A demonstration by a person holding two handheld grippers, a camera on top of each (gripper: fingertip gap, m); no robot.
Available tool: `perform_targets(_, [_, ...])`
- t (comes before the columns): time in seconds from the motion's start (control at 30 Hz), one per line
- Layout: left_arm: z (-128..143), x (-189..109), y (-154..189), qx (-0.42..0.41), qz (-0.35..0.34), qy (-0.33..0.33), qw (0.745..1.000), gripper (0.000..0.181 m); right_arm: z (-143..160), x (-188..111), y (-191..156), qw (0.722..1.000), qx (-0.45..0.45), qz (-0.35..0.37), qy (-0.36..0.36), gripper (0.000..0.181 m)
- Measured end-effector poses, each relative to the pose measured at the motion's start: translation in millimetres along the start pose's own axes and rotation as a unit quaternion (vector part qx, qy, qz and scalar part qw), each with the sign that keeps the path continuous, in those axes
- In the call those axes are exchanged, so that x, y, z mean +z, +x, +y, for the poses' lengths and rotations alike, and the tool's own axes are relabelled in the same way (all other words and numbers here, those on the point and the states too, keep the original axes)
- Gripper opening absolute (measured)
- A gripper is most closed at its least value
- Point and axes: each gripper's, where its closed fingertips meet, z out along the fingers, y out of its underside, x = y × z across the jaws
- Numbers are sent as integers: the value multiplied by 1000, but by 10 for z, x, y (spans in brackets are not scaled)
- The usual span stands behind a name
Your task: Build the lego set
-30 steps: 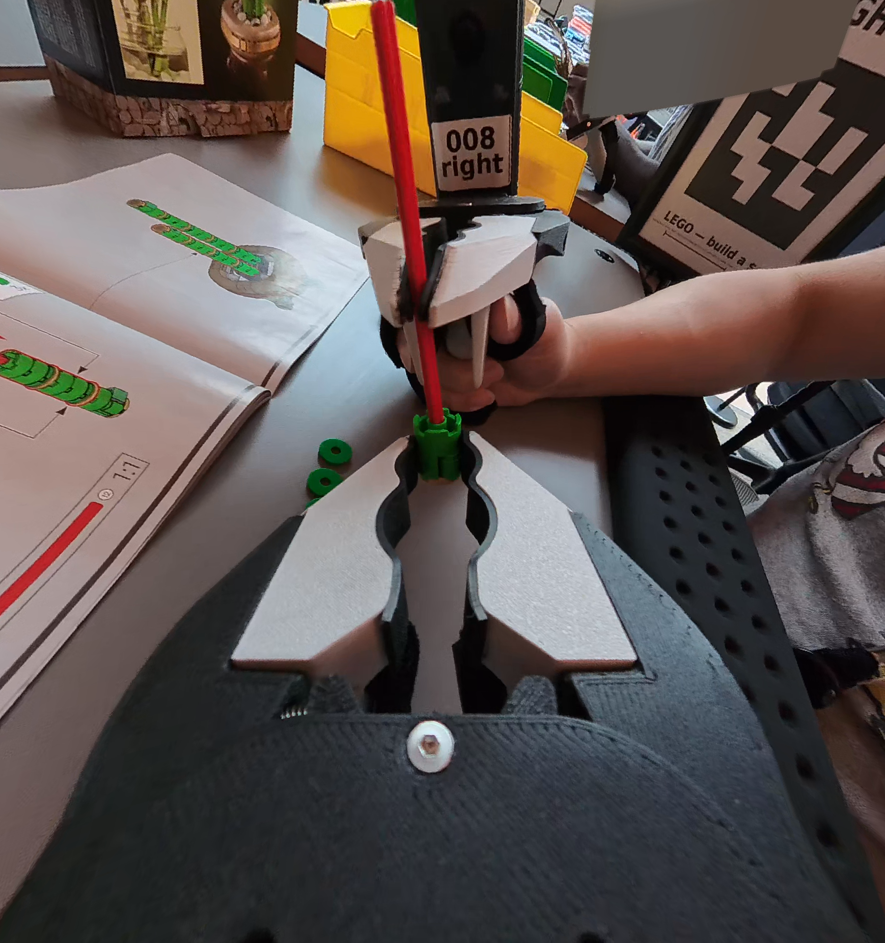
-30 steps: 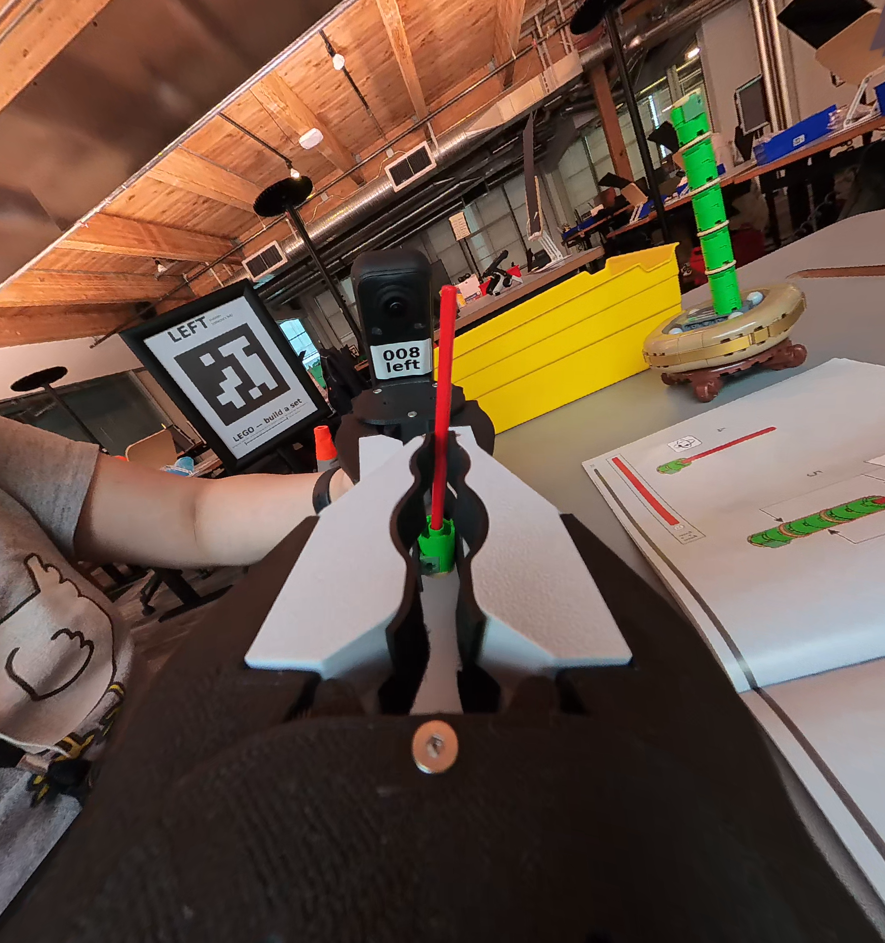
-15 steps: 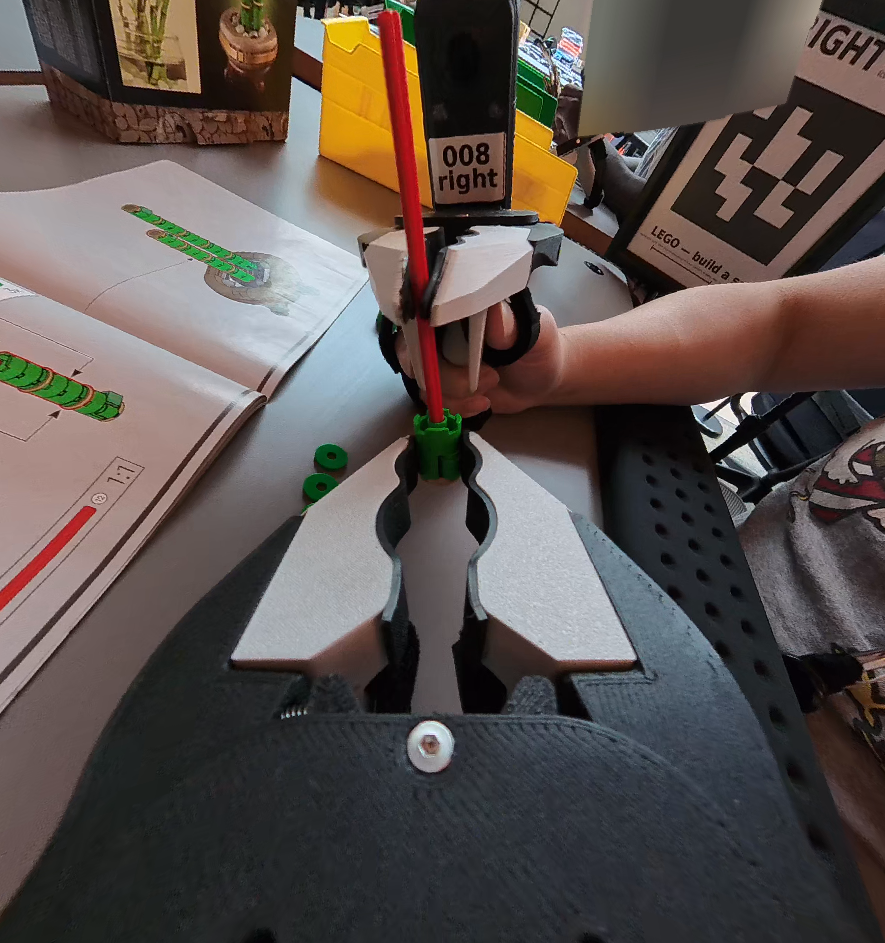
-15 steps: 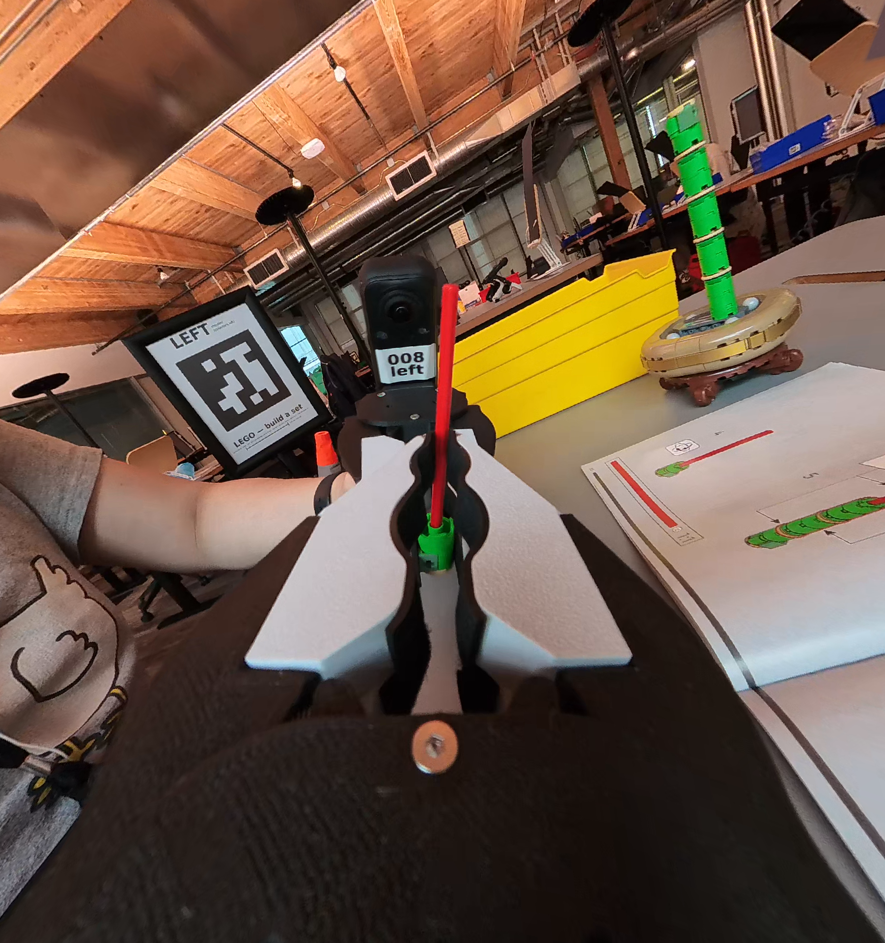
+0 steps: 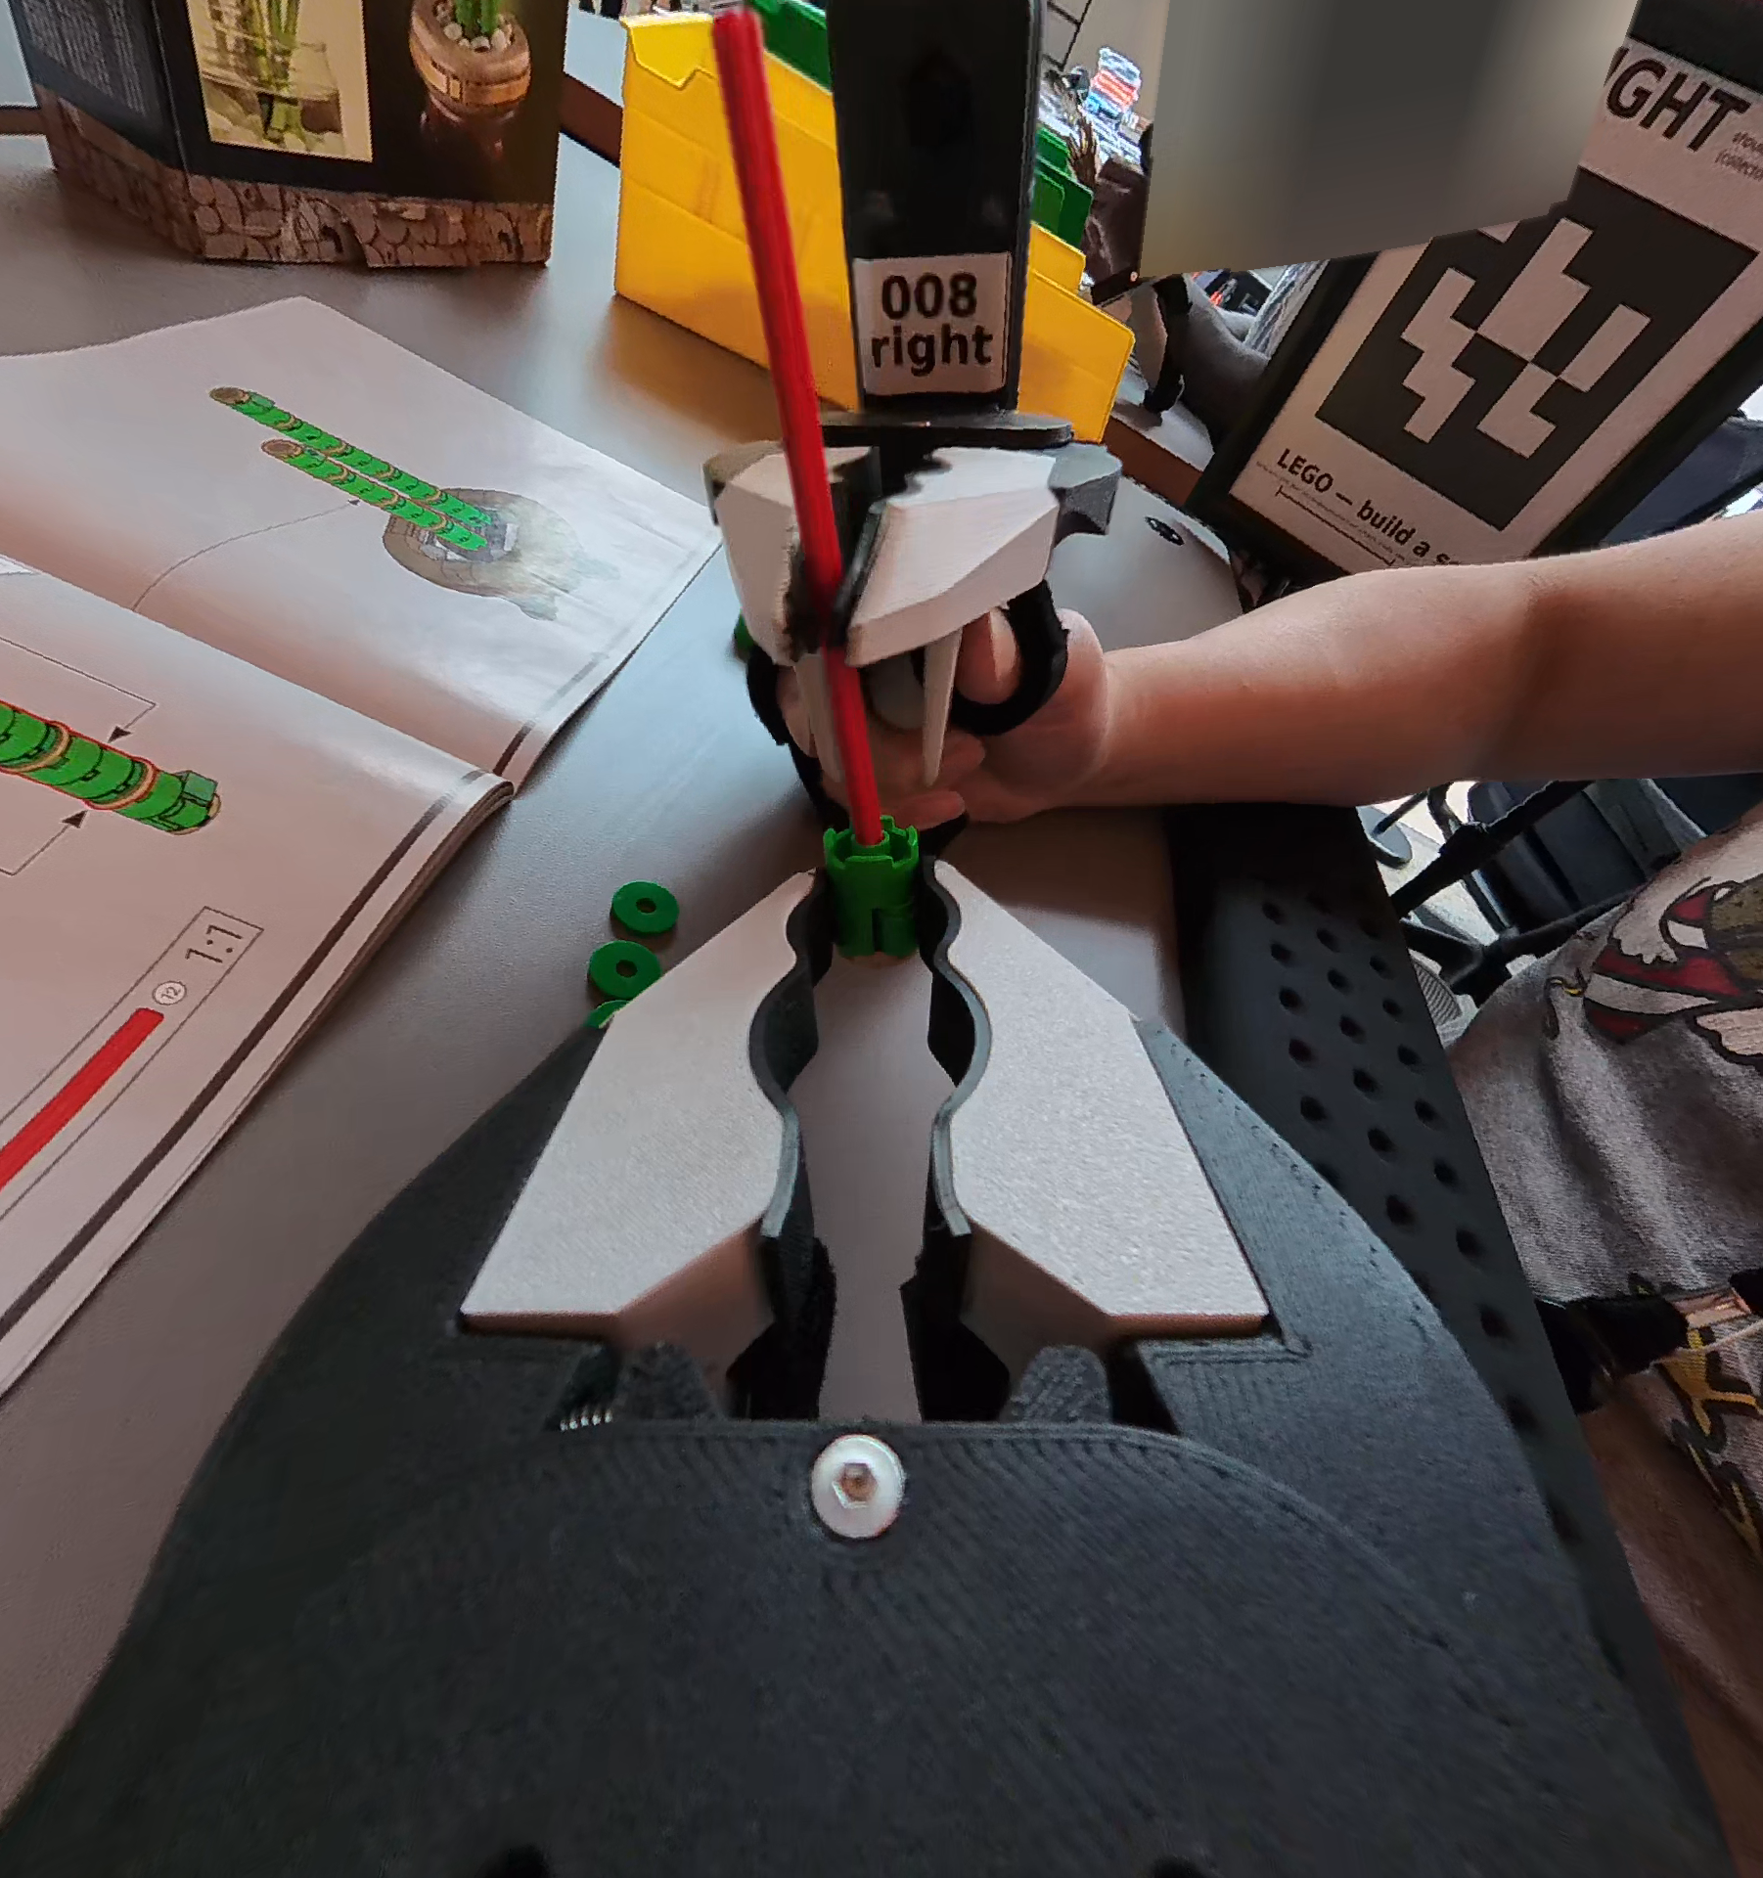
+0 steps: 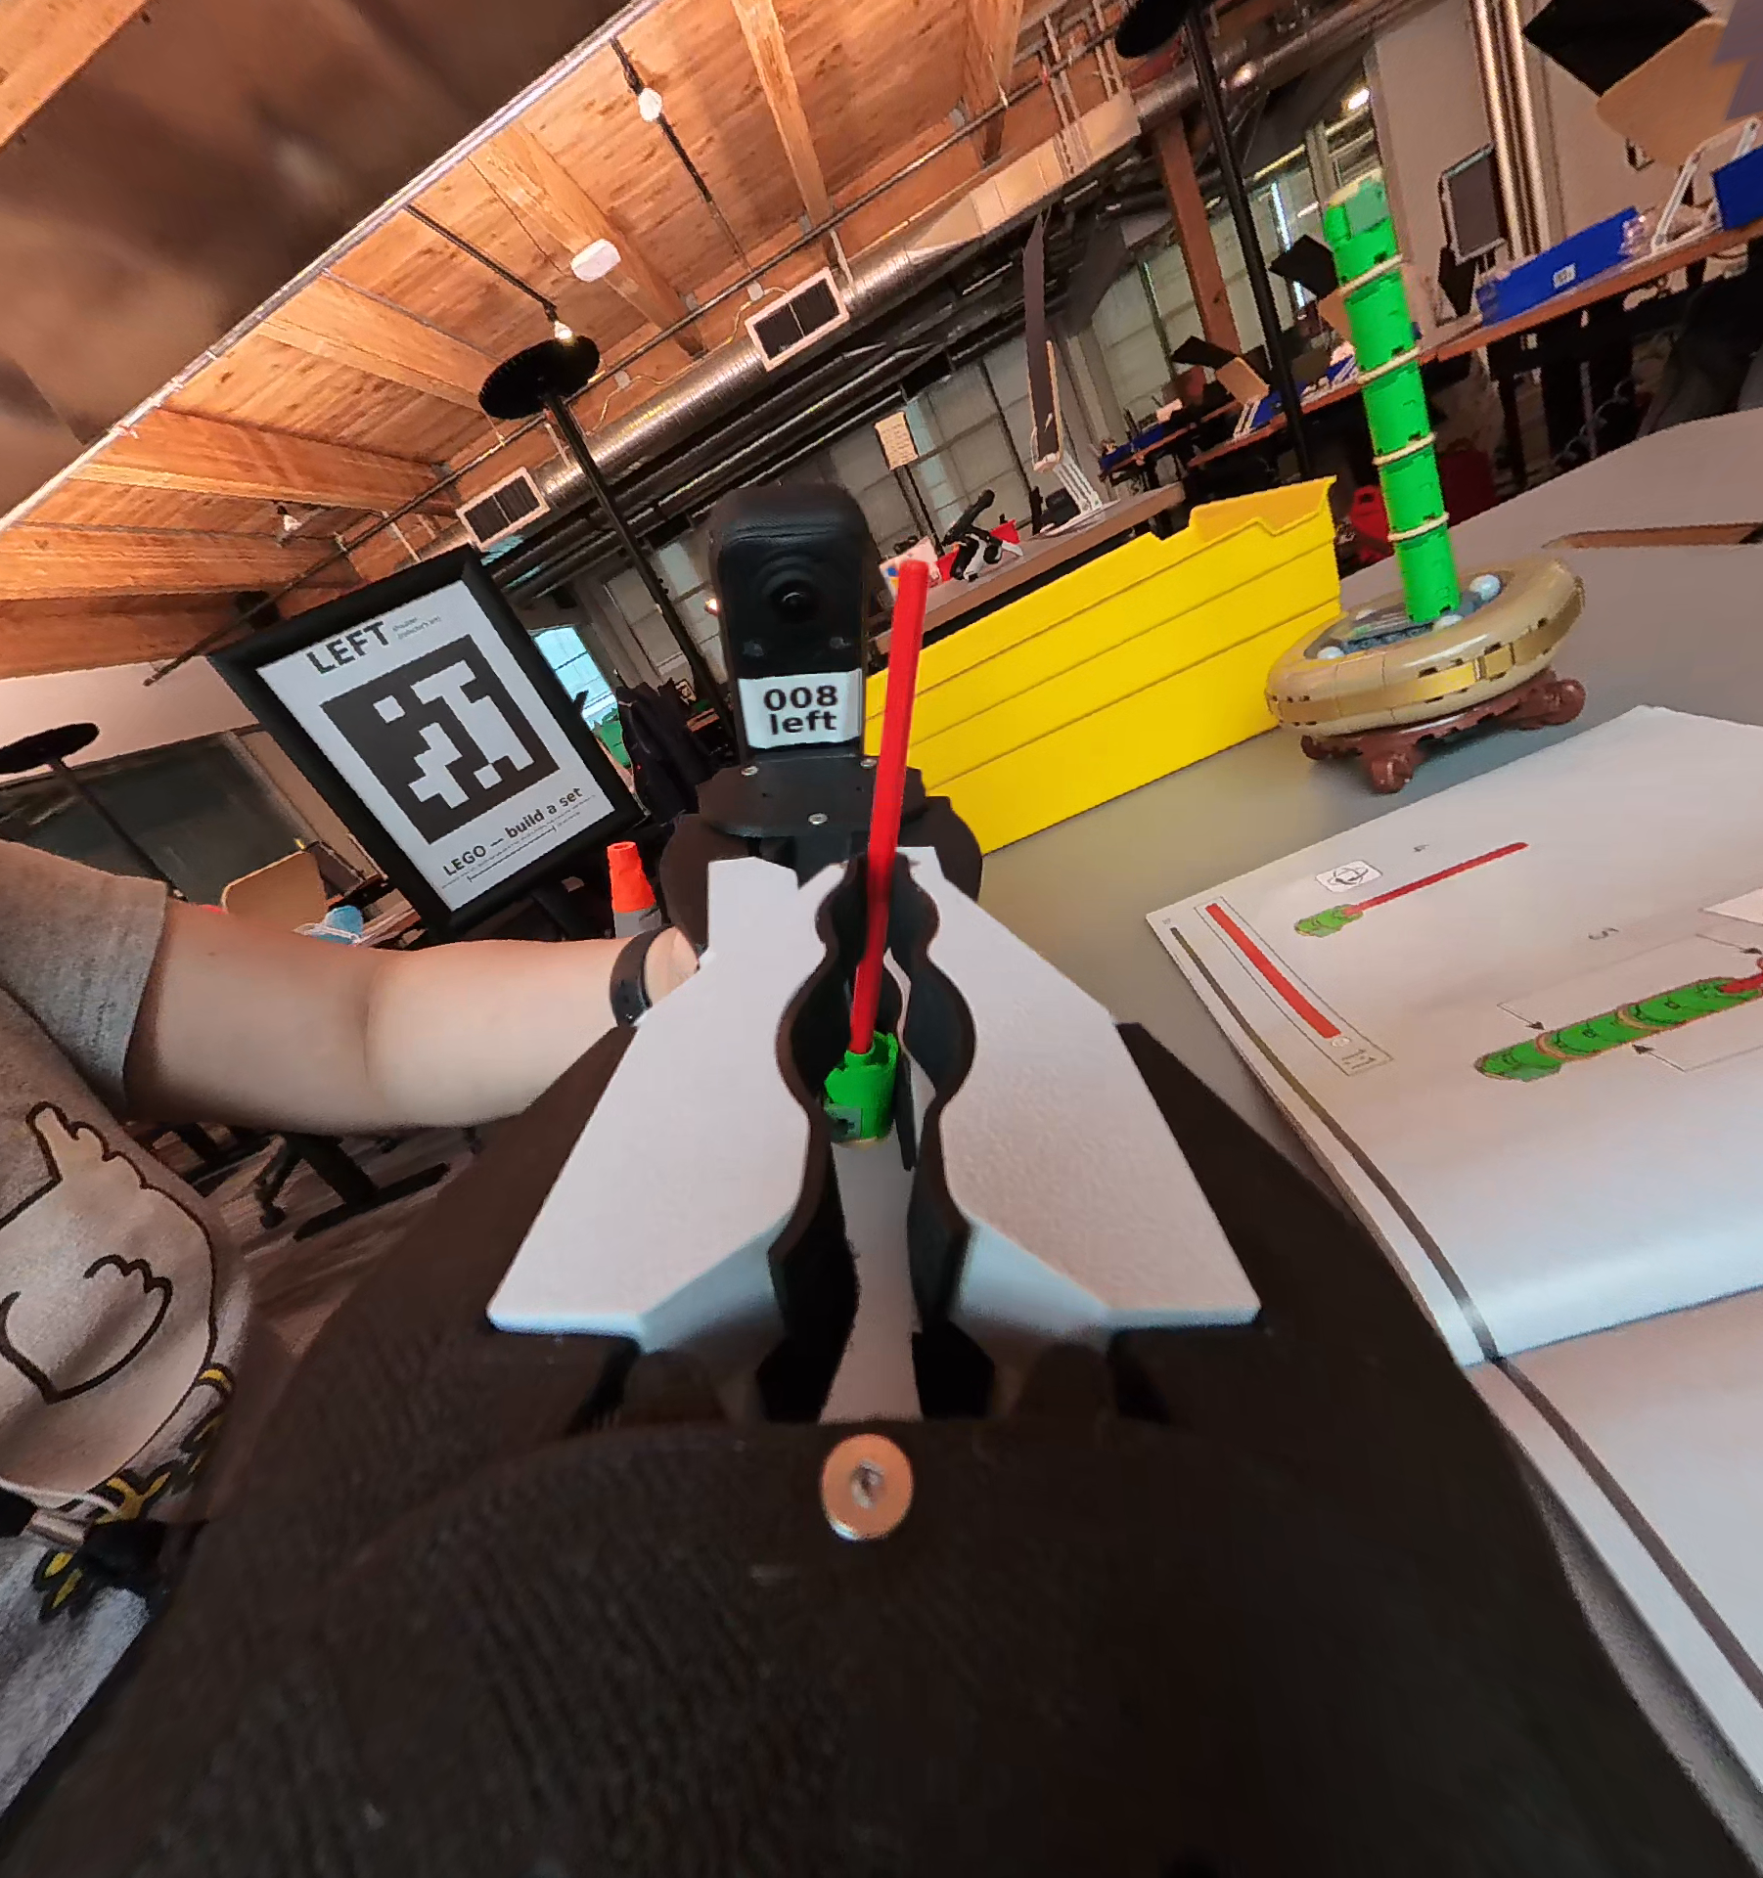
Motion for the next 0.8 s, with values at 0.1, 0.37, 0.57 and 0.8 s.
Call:
perform_targets(0.1, [-2, -2, -13, -1, -5, 1, 1000, 13, -1, -4, 7, 1000, 8, -2, 0, 3])
perform_targets(0.37, [-9, -9, -19, -6, -2, 4, 1000, 13, -6, -6, -26, 1000, -8, -3, 3, 3])
perform_targets(0.57, [-51, -44, -26, -17, 4, 21, 1000, 13, -39, -25, -52, 1000, -19, -6, 15, 2])
perform_targets(0.8, [-25, -24, -30, -12, -2, 10, 1000, 13, -7, -4, -21, 1000, -10, 0, 4, 2])
